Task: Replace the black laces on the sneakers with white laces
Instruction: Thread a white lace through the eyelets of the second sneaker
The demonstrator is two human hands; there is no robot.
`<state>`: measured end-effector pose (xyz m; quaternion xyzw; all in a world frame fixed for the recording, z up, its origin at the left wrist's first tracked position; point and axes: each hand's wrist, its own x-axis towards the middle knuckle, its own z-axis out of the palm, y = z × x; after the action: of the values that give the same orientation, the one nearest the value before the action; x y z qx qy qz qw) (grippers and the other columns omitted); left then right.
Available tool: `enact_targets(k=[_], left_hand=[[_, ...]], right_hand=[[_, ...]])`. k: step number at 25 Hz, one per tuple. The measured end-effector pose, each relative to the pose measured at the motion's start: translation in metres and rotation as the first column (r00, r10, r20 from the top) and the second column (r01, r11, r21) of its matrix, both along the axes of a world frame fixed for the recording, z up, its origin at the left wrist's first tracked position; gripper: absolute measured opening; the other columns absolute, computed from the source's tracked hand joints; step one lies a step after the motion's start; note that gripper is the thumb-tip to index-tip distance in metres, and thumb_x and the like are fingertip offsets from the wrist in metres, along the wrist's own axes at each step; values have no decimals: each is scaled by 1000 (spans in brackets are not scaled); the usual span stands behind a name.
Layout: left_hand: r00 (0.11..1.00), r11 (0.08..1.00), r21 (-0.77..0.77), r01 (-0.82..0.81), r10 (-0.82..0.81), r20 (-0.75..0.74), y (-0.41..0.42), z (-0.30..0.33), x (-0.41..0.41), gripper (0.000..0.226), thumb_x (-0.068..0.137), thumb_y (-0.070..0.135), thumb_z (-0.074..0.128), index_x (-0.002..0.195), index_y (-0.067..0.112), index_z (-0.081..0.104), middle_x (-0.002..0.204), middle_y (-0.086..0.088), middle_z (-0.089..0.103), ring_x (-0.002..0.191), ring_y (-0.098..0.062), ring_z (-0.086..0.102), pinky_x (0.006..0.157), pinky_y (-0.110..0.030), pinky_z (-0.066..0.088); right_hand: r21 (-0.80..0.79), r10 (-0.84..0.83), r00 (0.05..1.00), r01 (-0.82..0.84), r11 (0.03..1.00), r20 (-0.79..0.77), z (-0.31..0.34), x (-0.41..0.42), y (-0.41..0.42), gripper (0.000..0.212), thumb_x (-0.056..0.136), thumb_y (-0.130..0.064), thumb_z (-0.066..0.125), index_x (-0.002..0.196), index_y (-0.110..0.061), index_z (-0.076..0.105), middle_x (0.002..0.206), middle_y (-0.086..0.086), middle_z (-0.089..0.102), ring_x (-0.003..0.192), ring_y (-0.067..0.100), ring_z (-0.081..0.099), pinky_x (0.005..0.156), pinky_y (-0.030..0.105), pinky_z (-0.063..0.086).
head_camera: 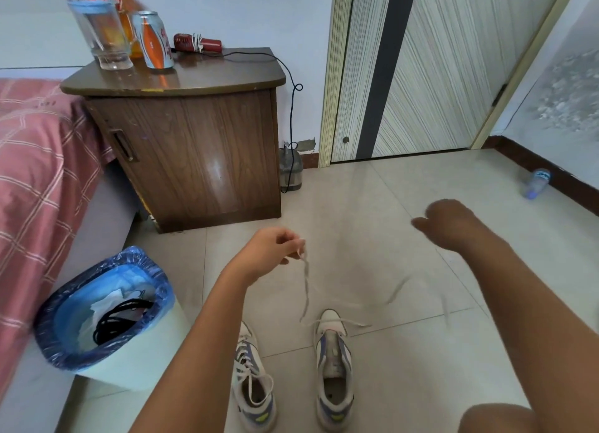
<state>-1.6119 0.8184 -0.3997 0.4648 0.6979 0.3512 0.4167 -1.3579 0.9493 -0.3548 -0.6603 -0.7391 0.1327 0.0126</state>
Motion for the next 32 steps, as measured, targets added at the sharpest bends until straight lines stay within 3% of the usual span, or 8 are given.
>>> enact_targets(k=[2,5,9,14,19,25,28,32], left_hand=[[996,992,82,94,-94,2,3,13,11,10,94,19,55,92,14,64,86,1,68,81,-10,63,76,-23,51],[986,973,156,169,-168,-19,7,28,23,11,93,20,57,89,20,67,83,4,67,77,-7,59,74,-22,48],[980,963,191,187,-171,-101,9,35,31,9,92,13,55,94,17,64,81,-1,62,72,-11,53,67,-24,43],[908,980,-28,196,-192,-372,6,14,16,13,97,16,42,101,19,55,85,-1,57,78,-20,56,69,-30,48],[996,997,74,1,-8,93,-3,7,-14,28,100,23,42,91,15,67,63,5,55,70,-11,57,85,-32,50],[971,998,66,-10,-6,239,-9,13,-14,29,98,24,47,81,10,66,70,-2,62,75,-18,61,92,-40,52],[945,989,72,130,-145,294,-4,26,13,28,98,21,47,81,8,64,62,-1,55,60,-14,54,74,-32,53],[957,983,90,159,-176,229,2,32,26,29,98,21,48,76,8,63,51,3,49,48,-11,45,51,-21,41]], right_hand=[[-52,273,916,-300,953,-294,10,-31,-29,45,91,-27,60,133,-11,51,133,5,53,116,20,53,93,28,44],[-245,303,718,-551,798,-627,16,-66,-64,56,86,-19,67,138,-17,45,127,0,60,108,7,54,84,22,49],[-123,344,708,-518,846,-616,10,-67,-58,17,87,-10,64,99,0,69,81,15,68,73,11,60,76,25,49],[-92,160,687,-316,944,-709,19,-43,-39,15,91,-10,59,88,-4,72,63,3,57,58,12,53,63,23,49],[-29,-99,741,107,994,-664,13,2,-7,22,91,-13,57,93,4,70,64,6,52,54,16,41,50,25,33],[-370,57,919,-214,904,-390,16,2,-18,29,92,-40,55,101,-17,70,97,0,70,82,13,56,71,28,44],[-386,210,807,-470,794,-551,14,-40,-44,37,96,-50,38,118,-31,62,117,-17,63,109,1,52,89,25,40],[-283,251,673,-578,765,-695,10,-74,-57,32,95,-41,49,90,-15,67,80,-4,63,79,7,60,81,22,43]])
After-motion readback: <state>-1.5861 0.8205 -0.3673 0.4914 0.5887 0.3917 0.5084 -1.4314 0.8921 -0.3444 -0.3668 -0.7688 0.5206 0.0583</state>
